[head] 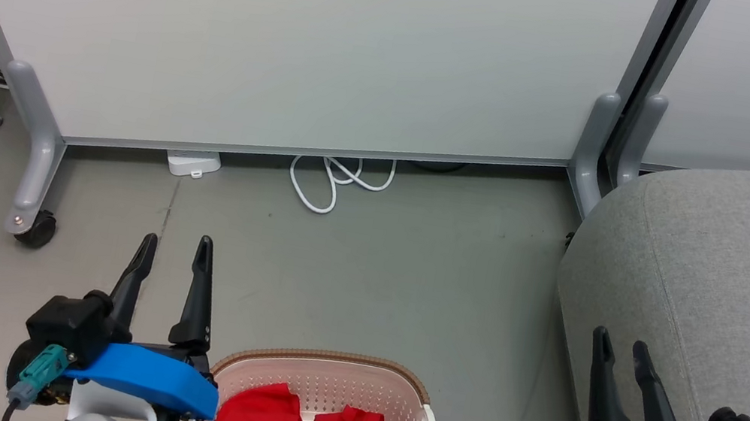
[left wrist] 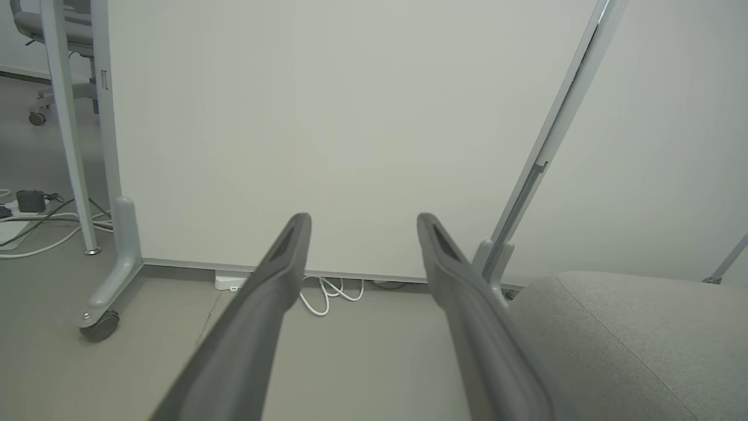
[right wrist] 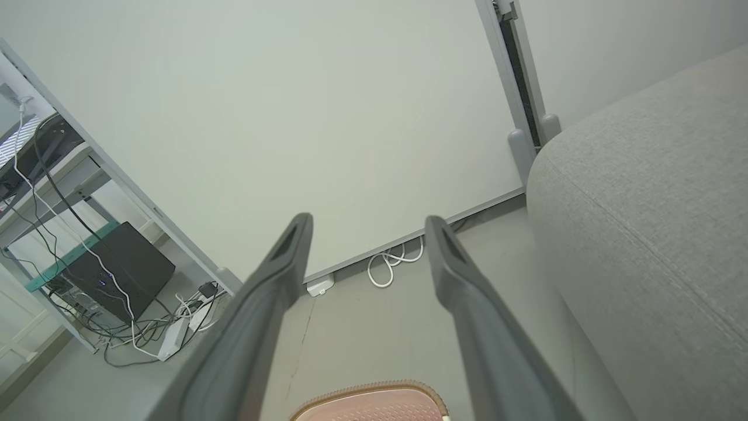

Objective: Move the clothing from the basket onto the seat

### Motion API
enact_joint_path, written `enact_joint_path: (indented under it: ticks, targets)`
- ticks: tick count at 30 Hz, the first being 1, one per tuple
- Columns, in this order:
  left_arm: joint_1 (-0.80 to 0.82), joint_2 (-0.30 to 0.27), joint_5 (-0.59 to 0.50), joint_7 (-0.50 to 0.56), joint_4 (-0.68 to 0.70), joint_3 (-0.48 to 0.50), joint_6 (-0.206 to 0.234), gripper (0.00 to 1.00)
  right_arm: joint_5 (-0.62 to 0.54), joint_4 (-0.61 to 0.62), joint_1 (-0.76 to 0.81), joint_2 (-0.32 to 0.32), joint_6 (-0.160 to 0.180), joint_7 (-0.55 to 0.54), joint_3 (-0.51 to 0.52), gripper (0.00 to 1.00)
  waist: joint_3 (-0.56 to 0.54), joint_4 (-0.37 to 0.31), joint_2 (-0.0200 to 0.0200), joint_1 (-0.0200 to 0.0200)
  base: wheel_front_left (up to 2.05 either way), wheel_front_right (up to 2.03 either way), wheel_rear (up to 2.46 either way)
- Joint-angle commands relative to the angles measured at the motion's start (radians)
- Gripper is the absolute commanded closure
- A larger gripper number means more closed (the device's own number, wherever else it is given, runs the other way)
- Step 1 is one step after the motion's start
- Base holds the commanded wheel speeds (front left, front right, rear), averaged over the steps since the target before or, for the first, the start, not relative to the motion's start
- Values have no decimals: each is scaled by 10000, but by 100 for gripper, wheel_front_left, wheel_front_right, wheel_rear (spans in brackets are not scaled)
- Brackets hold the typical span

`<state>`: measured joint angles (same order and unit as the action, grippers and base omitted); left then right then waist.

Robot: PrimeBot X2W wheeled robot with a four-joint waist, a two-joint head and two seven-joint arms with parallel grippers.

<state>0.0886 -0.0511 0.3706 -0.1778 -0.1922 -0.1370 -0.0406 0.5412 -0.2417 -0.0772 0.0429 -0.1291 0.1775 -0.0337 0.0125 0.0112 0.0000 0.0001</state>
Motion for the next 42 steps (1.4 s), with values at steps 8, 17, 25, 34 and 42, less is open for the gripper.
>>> enact_joint_path:
  ticks: [8,17,25,34,42]
  targets:
    - [241,-45,-869,-243,-38,-177,-7,0,-833,1,-192,85,-20,248,-134,0,-3,32,0,-1,0,0,0]
    - [241,-44,-1622,-437,-150,-308,-45,0,-1538,-50,-181,91,-22,451,-252,0,-3,51,0,-1,0,0,0]
    - [261,-39,-2248,-592,-237,-457,-89,0,-2115,-84,-155,95,-23,595,-352,0,-6,83,0,-1,0,0,0]
    - [269,-31,-2913,-749,-320,-566,-52,0,-2725,-125,-163,100,-25,760,-439,0,16,122,0,-1,0,0,0]
    - [238,-26,-3413,-884,-341,-633,-11,0,-3156,-156,-173,103,-25,892,-508,0,21,128,0,-1,0,0,0]
